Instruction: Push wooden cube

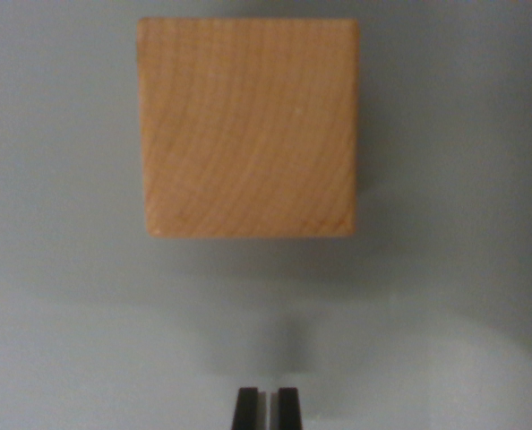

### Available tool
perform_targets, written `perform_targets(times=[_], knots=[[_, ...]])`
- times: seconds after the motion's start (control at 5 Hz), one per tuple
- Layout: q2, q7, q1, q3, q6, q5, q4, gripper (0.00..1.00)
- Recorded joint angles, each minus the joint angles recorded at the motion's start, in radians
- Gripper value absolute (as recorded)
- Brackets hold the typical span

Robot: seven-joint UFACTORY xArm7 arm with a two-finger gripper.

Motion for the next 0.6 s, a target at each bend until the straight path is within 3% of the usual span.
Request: perform_targets(times=[0.2, 0.6], knots=[[0.0, 0.0, 0.0, 0.0, 0.0, 0.0, 0.0, 1.0], [0.001, 0.0, 0.0, 0.0, 0.001, 0.0001, 0.002, 1.0]])
